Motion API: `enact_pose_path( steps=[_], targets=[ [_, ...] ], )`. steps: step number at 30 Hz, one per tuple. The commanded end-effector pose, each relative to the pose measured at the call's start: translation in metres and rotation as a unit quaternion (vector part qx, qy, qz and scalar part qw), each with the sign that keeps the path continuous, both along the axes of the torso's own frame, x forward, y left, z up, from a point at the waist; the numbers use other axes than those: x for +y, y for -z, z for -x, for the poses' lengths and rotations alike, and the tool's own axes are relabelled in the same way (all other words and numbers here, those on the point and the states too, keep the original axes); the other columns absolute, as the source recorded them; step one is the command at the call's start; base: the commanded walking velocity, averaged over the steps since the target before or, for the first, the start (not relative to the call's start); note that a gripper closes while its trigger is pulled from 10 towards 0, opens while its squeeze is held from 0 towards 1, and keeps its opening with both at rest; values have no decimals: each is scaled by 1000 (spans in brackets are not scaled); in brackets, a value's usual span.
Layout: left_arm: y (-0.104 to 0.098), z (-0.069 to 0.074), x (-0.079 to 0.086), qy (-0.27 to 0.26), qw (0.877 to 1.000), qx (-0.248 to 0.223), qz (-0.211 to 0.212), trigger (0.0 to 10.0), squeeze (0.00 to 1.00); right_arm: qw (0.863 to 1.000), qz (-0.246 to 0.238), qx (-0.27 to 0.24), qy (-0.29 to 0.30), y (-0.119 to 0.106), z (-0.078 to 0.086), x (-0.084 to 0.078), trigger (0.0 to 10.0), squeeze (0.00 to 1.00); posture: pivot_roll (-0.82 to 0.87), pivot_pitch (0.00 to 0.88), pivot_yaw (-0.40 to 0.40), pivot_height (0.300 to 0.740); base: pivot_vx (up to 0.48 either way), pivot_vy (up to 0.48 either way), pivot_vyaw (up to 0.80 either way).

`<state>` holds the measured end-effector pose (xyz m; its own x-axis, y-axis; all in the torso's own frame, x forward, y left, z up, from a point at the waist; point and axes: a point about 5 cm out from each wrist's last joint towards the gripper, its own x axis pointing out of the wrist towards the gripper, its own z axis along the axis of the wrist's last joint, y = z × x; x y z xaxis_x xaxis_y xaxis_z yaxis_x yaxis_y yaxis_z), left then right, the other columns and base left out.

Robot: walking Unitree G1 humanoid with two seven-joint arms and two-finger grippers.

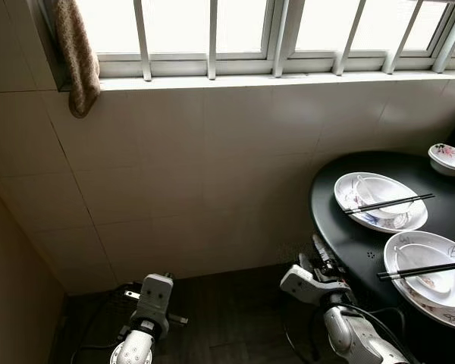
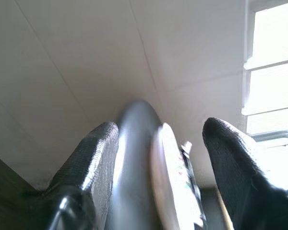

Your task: Kitchen organization

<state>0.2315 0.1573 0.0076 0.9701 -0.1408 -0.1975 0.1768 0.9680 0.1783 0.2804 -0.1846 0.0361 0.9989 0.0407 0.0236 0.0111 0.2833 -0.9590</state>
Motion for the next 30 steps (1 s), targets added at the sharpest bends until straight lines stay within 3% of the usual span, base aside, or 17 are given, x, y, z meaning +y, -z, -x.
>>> enact_pose_path(
  steps=[1,4,12,21,30],
  targets=[
    [0,-1,0,-1,1000,-1,3,10000,0,999,30,-21,35,-7,-2,-17,10000,0,-78,0,-20,740,0,0,0],
    [0,-1,0,-1,1000,-1,5,10000,0,995,52,-40,73,-9,-2,-26,10000,0,-80,0,-20,740,0,0,0],
    [0,-1,0,-1,1000,-1,8,10000,0,988,35,-22,150,-1,9,-40,10000,0,-80,0,-25,740,0,0,0],
    [0,-1,-1,-1,1000,-1,12,10000,0,987,22,-12,162,0,10,-40,10000,0,-82,0,-31,740,0,0,0],
    [0,-1,-2,-1,1000,-1,16,10000,0,980,26,-23,198,-2,15,-49,10000,0,-87,0,-35,740,0,0,0]
  ],
)
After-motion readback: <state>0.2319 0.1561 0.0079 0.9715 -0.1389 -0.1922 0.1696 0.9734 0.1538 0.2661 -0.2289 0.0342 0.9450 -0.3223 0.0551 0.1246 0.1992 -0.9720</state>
